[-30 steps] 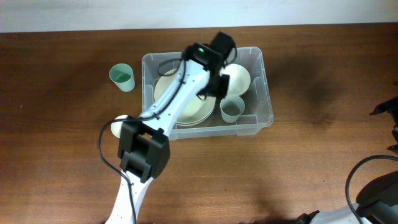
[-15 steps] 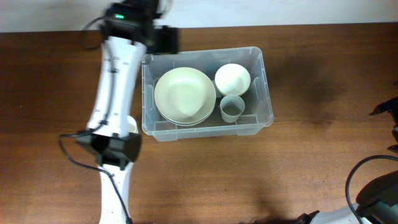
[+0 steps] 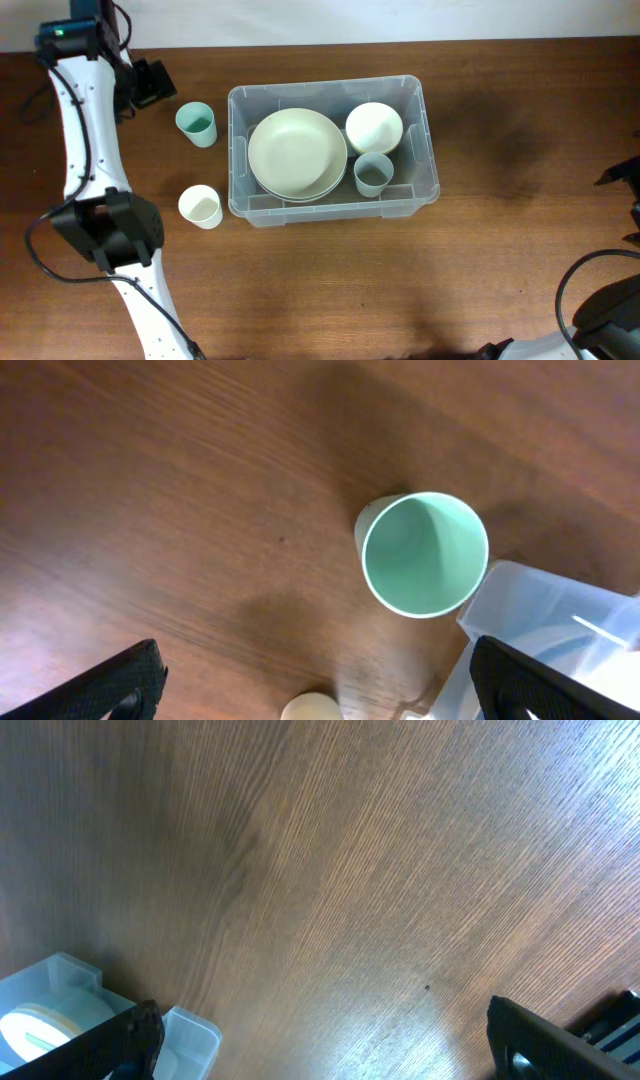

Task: Pack container
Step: 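Move the left gripper back to the mint cup at left, then grasp the mint cup with the left gripper and lift it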

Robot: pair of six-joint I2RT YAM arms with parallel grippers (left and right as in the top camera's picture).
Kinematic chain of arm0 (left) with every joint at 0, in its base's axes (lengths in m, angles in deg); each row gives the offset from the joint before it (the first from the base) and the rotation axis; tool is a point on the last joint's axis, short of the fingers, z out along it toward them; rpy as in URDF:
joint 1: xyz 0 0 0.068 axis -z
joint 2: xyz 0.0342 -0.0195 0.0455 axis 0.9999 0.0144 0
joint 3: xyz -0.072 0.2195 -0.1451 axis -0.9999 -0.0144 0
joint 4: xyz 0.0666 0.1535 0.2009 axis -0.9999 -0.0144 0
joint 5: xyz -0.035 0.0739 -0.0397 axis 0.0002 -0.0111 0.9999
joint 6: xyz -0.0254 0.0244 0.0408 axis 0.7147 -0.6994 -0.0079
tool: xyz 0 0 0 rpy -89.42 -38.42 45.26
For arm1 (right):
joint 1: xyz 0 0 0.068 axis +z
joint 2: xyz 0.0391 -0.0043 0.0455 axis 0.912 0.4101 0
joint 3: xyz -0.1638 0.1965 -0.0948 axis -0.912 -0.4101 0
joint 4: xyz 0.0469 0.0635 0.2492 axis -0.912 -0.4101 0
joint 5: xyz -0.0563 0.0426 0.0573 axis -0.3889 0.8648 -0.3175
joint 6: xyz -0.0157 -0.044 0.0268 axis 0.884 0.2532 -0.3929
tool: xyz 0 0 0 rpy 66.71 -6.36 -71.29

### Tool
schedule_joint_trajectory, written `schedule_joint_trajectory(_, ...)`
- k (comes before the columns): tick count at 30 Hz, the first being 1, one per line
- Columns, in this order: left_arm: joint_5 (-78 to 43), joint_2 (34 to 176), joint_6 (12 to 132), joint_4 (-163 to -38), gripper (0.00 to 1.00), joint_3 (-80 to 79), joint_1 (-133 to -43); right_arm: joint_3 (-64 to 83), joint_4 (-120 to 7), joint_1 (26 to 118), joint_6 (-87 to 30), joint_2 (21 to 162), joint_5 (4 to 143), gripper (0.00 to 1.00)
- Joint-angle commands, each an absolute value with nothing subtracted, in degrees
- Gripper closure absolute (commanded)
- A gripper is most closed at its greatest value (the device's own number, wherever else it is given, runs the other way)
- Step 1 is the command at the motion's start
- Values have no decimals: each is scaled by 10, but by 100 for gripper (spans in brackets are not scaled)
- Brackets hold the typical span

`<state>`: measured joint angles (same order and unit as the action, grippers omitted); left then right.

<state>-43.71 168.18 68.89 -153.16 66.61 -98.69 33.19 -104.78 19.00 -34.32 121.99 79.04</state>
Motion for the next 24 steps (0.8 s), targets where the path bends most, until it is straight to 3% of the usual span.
schedule_joint_trajectory(1,-409,1694,664,-1500,1,618,-983,328,-1048,189,-348,1218,788,1)
schedule_joint_trajectory(24,-409,1729,660,-1396,1,455,-979,328,-1048,189,-348,1218,788,1)
